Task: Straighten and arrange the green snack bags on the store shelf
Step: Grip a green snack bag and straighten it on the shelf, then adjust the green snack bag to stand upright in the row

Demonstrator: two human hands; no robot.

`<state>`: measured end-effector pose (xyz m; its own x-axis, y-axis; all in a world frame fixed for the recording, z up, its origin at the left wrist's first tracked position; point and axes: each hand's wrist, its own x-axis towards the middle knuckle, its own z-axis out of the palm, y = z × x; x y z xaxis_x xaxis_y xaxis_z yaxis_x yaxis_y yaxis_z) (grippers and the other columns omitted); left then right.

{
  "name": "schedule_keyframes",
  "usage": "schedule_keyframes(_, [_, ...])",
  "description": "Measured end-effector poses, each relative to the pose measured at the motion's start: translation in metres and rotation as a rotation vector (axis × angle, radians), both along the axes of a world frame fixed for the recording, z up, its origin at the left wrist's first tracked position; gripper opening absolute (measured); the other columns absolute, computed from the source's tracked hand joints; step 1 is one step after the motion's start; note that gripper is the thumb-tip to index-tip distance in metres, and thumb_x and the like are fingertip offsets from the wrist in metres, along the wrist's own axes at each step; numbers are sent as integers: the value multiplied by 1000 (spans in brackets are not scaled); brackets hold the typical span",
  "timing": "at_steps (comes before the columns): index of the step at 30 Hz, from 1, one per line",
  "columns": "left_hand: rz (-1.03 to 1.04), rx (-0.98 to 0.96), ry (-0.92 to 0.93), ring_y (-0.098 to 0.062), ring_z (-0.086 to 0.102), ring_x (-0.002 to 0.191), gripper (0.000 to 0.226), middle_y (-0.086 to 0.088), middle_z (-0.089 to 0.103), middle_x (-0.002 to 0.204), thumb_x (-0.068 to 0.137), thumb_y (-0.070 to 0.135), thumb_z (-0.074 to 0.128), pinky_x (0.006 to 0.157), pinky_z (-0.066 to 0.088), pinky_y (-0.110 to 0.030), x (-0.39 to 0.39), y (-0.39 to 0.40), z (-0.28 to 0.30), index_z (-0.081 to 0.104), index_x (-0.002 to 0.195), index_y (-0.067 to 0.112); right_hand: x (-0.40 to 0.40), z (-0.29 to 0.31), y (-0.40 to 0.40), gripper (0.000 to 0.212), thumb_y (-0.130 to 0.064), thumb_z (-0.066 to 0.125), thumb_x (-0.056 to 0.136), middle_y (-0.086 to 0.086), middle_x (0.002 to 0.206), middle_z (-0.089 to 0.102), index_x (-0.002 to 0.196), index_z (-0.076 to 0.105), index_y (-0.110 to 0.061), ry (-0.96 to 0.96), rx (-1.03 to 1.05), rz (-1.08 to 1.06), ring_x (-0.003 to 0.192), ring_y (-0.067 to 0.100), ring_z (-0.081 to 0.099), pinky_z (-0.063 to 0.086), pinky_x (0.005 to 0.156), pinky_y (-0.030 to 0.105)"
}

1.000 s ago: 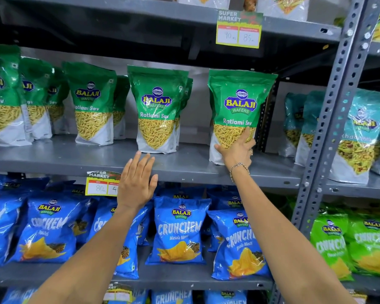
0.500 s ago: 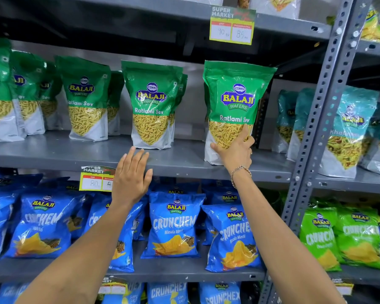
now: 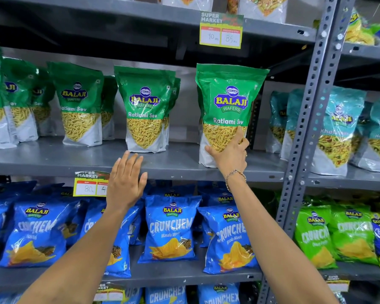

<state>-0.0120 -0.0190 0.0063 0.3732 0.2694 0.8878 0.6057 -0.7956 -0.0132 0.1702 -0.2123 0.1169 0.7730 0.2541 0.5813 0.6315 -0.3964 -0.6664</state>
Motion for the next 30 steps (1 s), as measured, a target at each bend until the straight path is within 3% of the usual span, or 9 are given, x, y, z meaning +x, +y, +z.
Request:
schedule_keyframes(6, [-16,-39,29,-35,37,136,52,-20,54,135,98,33,31,115,22,-45,-2,-7,4,50,133,-1,-4,1,-5,108,-51,74,75,20,145,27,151,5,-18,9,-27,6,123,42,46,47,91,51])
schedule_keyframes(9, [-35,-92,-15,-34,39,136,54,-20,54,136,98,34,29,116,20,-44,-2,-18,9,52,131,-1,-12,5,-3,107,-46,73,78,25,152,14,152,3,-14,17,0,-10,137,46,28,38,103,56])
schedule_keyframes(11, [-71,-96,-54,-34,39,136,51,-19,53,137,98,32,30,117,20,-45,-2,-24,16,53,130,-2,-27,13,4,96,-41,70,82,25,155,9,151,10,-12,-119,53,-61,143,44,17,31,110,55])
schedule_keyframes(15, [-95,-66,-72,-34,39,136,50,-18,51,140,98,30,32,116,23,-47,-25,-12,35,51,132,-1,-66,32,43,63,-30,60,89,21,150,24,141,31,-9,-402,137,44,133,38,35,41,102,45])
schedule_keyframes(18, [-25,-129,-71,-35,42,133,54,-20,51,140,98,33,29,114,25,-47,-63,17,41,51,132,-2,-90,32,85,50,-22,57,91,15,141,34,135,37,-7,-424,91,209,121,35,46,46,92,40])
schedule_keyframes(23, [88,-177,15,-36,42,133,63,-23,49,141,98,41,24,114,24,-47,-129,71,31,47,136,-4,-95,18,145,44,-18,52,93,17,134,41,131,39,1,-311,-55,322,123,34,43,33,101,36])
schedule_keyframes(27, [130,-101,126,-38,45,131,75,-23,51,139,101,47,8,112,25,-47,-156,101,25,49,134,-6,-93,24,183,63,-31,60,91,20,136,40,136,33,5,-124,-70,356,127,35,39,31,106,39])
schedule_keyframes(30, [95,-25,128,-38,44,132,69,-21,51,139,103,43,12,113,22,-46,-159,113,23,51,132,-5,-99,28,206,91,-43,64,86,22,149,26,146,15,5,-17,-45,356,139,37,27,27,113,42])
